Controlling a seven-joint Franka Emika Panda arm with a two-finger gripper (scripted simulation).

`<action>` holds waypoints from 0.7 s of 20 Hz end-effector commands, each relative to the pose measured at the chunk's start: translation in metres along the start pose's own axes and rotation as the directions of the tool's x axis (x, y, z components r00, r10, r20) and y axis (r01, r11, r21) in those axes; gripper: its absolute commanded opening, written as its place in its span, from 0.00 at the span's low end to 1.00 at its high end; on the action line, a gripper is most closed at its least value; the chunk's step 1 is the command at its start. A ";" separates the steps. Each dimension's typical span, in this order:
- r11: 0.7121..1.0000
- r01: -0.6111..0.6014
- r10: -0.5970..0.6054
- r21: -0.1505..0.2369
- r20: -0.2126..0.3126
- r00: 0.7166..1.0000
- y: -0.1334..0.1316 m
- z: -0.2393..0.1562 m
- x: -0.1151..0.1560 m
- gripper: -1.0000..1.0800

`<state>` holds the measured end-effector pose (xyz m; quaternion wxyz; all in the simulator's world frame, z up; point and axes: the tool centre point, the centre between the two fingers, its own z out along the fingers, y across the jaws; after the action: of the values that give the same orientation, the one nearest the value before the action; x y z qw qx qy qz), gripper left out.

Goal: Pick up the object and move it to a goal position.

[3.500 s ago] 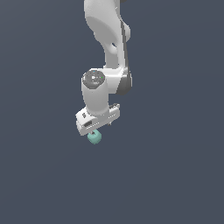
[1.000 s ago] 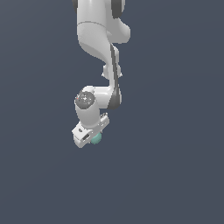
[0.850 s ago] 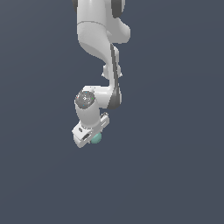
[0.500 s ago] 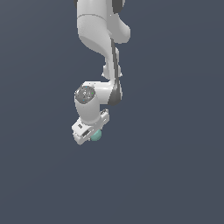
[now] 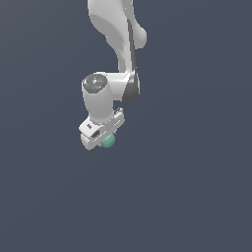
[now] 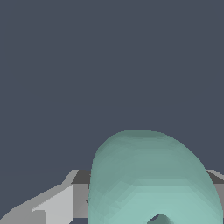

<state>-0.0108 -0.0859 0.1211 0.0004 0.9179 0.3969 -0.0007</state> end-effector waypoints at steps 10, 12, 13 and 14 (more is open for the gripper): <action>1.000 0.001 -0.001 -0.001 0.000 1.000 -0.038 -0.105 -0.021 0.00; 1.000 0.001 -0.001 -0.001 0.000 1.000 -0.045 -0.125 -0.025 0.00; 1.000 0.001 -0.001 -0.001 -0.001 1.000 -0.048 -0.135 -0.027 0.00; 1.000 0.001 -0.001 -0.001 -0.001 1.000 -0.052 -0.146 -0.029 0.00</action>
<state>-0.0620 -0.0735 0.2512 0.0007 0.9177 0.3972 -0.0005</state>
